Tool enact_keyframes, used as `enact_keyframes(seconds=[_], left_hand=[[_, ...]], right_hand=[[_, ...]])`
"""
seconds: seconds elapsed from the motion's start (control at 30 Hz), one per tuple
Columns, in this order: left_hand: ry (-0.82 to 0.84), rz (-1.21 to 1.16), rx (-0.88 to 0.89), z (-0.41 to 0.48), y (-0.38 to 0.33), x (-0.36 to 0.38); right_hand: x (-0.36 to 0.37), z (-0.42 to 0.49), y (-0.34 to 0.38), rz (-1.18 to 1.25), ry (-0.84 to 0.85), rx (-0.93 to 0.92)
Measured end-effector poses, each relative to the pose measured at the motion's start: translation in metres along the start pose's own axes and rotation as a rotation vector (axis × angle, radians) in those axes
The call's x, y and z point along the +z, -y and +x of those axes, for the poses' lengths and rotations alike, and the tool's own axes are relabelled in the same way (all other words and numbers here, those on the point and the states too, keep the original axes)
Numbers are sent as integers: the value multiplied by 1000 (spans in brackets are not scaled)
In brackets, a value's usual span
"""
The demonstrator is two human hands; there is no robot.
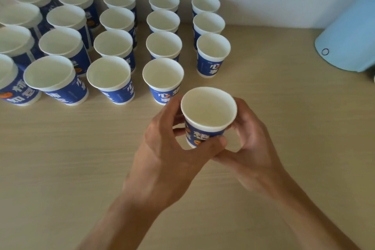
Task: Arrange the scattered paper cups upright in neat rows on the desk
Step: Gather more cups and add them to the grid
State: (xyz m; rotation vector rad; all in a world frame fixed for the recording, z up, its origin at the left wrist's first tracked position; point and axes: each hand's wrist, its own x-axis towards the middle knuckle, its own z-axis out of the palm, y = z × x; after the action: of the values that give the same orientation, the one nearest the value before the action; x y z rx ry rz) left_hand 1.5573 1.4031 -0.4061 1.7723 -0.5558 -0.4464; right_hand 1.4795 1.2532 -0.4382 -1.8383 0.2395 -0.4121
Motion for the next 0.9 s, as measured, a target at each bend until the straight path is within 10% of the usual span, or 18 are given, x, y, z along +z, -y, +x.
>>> enact_keyframes(seconds=[0.9], left_hand=[[-77,23,-130,-28,24,-14]], right_hand=[[7,72,-47,-84,-347,155]])
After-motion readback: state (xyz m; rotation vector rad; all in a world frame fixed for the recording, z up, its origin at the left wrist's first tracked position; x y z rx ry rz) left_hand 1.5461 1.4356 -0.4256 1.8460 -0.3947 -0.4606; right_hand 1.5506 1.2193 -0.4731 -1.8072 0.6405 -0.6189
